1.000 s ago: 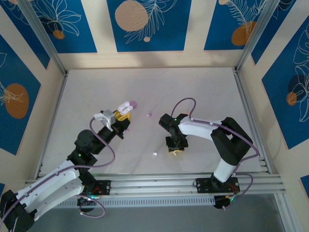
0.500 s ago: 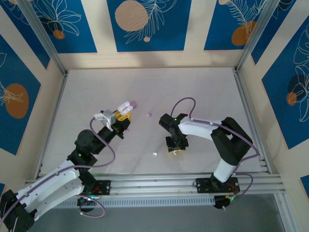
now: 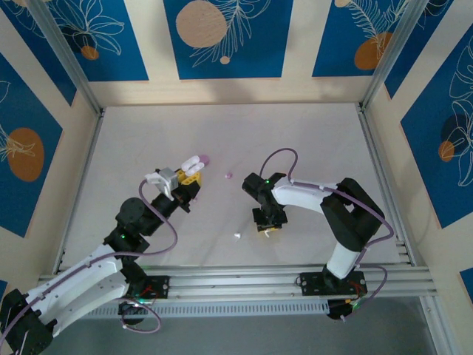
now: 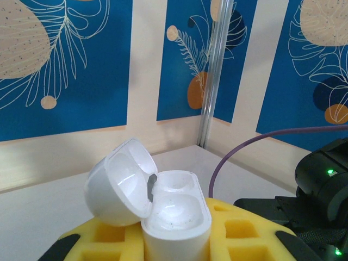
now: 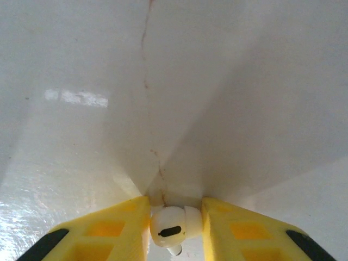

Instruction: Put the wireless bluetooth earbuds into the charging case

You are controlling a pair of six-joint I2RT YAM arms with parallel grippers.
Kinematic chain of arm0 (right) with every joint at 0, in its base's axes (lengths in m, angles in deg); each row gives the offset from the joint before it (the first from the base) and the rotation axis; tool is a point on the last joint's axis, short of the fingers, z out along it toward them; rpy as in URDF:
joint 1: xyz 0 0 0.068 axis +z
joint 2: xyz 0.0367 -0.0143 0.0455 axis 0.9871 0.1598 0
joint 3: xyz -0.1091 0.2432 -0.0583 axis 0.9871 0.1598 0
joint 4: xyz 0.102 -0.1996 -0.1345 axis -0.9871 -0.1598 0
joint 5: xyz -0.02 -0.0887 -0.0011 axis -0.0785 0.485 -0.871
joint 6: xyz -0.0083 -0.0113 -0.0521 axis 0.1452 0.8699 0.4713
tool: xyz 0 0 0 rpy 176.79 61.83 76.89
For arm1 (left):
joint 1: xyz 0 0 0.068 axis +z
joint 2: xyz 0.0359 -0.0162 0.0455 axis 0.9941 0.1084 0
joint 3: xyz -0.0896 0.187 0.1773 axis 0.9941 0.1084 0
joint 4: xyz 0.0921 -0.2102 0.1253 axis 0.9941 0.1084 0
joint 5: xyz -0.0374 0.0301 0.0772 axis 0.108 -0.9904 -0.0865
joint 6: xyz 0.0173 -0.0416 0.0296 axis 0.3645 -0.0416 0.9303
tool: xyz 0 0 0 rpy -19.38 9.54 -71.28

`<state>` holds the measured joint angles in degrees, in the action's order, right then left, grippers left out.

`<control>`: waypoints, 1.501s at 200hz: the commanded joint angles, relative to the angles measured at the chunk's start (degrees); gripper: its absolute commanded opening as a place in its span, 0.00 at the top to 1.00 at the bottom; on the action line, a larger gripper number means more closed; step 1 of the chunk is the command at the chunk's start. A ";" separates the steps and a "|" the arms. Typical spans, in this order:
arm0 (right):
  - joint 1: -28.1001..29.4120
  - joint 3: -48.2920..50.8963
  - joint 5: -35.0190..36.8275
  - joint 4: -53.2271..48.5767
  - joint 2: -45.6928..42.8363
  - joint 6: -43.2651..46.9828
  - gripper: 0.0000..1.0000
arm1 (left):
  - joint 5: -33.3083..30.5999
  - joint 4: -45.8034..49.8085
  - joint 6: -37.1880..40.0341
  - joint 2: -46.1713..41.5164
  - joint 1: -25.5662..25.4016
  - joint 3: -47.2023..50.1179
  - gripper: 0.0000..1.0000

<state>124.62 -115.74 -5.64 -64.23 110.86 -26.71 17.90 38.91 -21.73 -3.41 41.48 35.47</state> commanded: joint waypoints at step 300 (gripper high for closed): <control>5.24 2.81 3.65 43.94 -38.82 -0.32 0.74 | 3.18 -38.75 2.45 35.73 -11.05 -7.31 0.86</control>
<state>129.56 -113.92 -3.67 -20.67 71.82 -28.20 21.96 4.24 -20.13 32.20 31.27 30.14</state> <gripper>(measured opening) 0.263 0.210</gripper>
